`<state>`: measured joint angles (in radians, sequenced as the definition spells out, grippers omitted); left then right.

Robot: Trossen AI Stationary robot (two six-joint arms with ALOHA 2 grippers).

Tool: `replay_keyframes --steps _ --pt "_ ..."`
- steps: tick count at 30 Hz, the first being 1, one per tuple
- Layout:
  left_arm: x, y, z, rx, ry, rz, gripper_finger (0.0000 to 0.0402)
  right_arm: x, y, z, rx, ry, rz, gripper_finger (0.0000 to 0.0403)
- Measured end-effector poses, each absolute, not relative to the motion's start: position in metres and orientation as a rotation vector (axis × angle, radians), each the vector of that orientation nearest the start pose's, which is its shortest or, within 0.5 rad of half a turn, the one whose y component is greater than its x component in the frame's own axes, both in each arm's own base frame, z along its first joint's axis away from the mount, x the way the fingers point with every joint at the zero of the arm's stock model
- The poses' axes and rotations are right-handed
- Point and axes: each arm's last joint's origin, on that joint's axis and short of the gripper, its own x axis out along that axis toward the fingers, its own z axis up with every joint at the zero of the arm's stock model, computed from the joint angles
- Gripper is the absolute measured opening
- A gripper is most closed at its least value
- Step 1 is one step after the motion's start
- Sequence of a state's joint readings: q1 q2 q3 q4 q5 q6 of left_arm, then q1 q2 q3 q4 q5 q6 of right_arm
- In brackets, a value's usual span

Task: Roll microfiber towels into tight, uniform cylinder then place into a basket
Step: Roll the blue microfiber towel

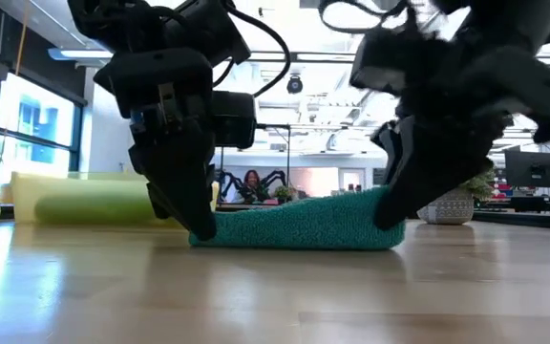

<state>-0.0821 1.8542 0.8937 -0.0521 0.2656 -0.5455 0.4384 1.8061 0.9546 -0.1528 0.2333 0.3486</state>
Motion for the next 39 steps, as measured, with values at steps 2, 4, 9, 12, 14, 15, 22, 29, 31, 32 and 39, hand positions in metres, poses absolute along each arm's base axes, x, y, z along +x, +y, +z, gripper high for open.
replay_keyframes --steps 2,4,9,12,14,15,22,29,31,32,39 --pt "0.332 -0.036 0.112 -0.58 1.071 -0.037 0.0023 0.312 0.133 0.134 0.098 0.984 -0.004 0.0011" --pt "0.33 -0.038 0.116 -0.577 1.067 -0.042 0.0035 0.315 0.126 0.134 0.197 0.995 -0.038 0.0004" --pt "0.326 -0.038 0.128 -0.572 1.063 -0.048 0.0064 0.32 0.111 0.133 0.389 1.035 -0.089 0.0003" --pt "0.32 -0.04 0.129 -0.537 1.105 -0.059 0.0076 0.321 0.102 0.131 0.471 1.073 -0.12 0.0003" --pt "0.32 -0.044 0.135 -0.48 1.077 -0.11 0.0079 0.322 0.097 0.13 0.526 1.085 -0.151 0.0002" --pt "0.321 -0.047 0.139 -0.444 1.05 -0.144 0.008 0.322 0.095 0.128 0.534 1.091 -0.16 0.0002" --pt "0.324 -0.076 0.153 -0.098 0.865 -0.236 0.0084 0.327 0.09 0.124 0.546 1.09 -0.164 0.0001" --pt "0.327 -0.082 0.152 0.045 0.81 -0.135 0.0116 0.327 0.09 0.124 0.547 1.077 -0.159 0.0001" --pt "0.327 -0.081 0.151 0.052 0.812 -0.129 0.0128 0.328 0.09 0.124 0.549 1.075 -0.156 0.0001" --pt "0.327 -0.081 0.151 0.057 0.812 -0.133 0.0134 0.328 0.09 0.124 0.548 1.075 -0.156 0.0001" --pt "0.331 -0.085 0.141 0.07 0.812 -0.166 0.0158 0.328 0.09 0.123 0.549 1.066 -0.155 0.0001"
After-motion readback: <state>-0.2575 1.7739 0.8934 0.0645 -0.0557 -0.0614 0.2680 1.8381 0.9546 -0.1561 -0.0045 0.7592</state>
